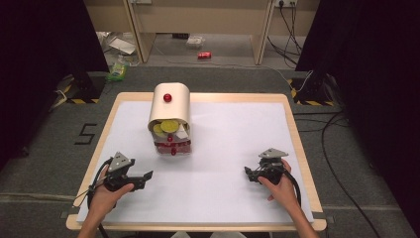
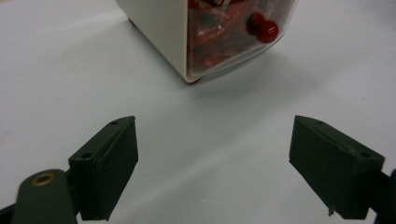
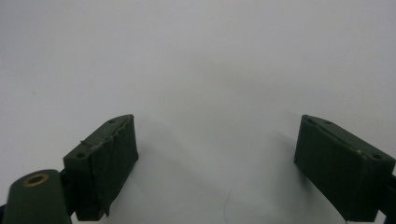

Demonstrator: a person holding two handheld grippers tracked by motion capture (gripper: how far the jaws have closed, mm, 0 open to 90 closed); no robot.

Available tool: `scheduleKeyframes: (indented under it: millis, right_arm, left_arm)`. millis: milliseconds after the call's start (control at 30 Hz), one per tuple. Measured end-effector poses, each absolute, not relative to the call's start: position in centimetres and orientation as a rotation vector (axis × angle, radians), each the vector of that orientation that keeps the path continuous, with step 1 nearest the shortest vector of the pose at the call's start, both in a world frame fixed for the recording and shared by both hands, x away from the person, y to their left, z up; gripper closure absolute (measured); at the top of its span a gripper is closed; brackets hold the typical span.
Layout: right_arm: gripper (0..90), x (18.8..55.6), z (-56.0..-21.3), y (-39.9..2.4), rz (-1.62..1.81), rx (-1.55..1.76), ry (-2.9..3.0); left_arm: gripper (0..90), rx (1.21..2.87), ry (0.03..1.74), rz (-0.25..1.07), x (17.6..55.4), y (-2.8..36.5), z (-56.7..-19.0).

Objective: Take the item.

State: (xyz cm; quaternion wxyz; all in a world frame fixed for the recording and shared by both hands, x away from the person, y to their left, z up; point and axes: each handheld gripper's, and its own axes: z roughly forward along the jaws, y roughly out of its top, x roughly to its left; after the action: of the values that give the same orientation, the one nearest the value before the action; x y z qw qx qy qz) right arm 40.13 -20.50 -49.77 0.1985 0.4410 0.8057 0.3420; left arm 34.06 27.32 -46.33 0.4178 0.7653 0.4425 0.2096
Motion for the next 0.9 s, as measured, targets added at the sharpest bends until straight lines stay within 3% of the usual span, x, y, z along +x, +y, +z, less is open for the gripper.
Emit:
scheduleKeyframes:
  millis: [900]
  right_arm:
    - [13.5, 40.1, -49.8, -20.5, 0.956, 1.234, 2.254]
  left_arm:
    - [16.2, 1.916, 0.911, 0.545, 35.0, 23.2, -39.7]
